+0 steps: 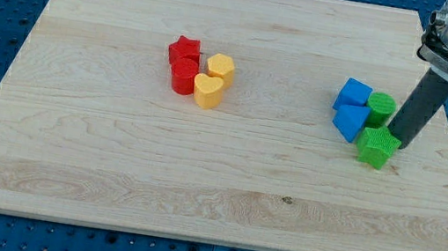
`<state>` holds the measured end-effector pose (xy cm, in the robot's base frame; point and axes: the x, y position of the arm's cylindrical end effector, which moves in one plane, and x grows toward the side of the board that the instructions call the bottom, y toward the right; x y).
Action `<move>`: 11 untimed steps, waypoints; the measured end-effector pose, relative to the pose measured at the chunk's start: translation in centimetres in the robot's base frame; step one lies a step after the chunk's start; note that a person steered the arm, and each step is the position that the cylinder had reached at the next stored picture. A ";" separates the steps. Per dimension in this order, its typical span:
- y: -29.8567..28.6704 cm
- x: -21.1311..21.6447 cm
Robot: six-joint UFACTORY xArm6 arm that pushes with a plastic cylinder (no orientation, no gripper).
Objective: Push the green star towards down
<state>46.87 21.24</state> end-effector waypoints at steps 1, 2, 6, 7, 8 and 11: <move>-2.6 -1.3; -5.2 -1.6; -7.9 2.8; -6.9 4.2; -5.8 4.2; -2.7 1.9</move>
